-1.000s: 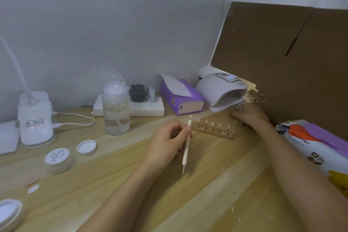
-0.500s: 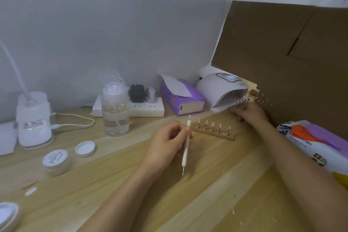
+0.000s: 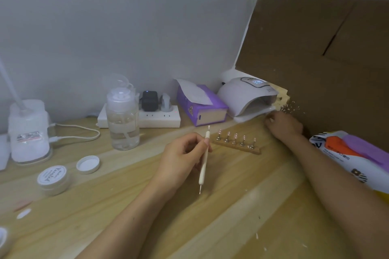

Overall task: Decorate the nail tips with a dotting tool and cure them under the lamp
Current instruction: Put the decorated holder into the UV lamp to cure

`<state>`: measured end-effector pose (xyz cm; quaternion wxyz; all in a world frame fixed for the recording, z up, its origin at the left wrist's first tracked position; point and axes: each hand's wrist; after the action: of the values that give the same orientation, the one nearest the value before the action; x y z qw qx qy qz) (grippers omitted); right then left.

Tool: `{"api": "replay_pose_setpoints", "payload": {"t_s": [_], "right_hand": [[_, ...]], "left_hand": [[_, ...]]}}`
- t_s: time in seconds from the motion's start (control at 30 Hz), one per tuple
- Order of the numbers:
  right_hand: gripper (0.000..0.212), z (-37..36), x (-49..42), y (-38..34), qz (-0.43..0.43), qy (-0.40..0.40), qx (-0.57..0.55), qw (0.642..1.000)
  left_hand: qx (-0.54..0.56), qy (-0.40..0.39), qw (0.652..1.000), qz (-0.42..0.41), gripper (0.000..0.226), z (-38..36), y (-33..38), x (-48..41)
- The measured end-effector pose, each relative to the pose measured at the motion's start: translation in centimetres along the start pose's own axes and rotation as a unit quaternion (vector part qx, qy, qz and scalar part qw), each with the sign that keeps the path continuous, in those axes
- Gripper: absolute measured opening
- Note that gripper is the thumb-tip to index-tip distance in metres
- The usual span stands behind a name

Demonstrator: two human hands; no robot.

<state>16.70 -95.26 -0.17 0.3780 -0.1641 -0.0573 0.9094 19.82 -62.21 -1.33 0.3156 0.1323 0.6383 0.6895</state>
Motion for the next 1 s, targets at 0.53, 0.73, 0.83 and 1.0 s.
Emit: {"api": "replay_pose_setpoints", "payload": {"t_s": [0.53,0.73,0.83,1.0], "right_hand": [[0.021,4.6,8.8,-1.4,0.184,-0.242,-0.208,0.930],[0.023,3.7,7.9,0.0,0.172,-0.072,-0.209,0.960],[0.026,3.3,6.3,0.8,0.127,-0.045,-0.270,0.953],[0.019,1.9,5.2,0.6,0.086,0.006,-0.269,0.959]], "left_hand": [[0.019,0.001,1.000,-0.002,0.027,0.0,0.0,-0.1],[0.018,0.000,1.000,-0.002,0.027,0.0,0.0,-0.1],[0.018,0.002,1.000,0.001,0.028,-0.1,0.1,-0.1],[0.029,0.005,1.000,0.005,0.028,0.0,0.2,0.0]]}}
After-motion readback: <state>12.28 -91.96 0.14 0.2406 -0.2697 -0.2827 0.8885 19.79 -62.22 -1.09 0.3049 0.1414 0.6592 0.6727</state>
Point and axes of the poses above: each hand's wrist, its own x-axis away from the middle knuckle, its own z-axis out of the back of the hand, y = z × x, and after that the axes turned 4 degrees about -x, right-handed
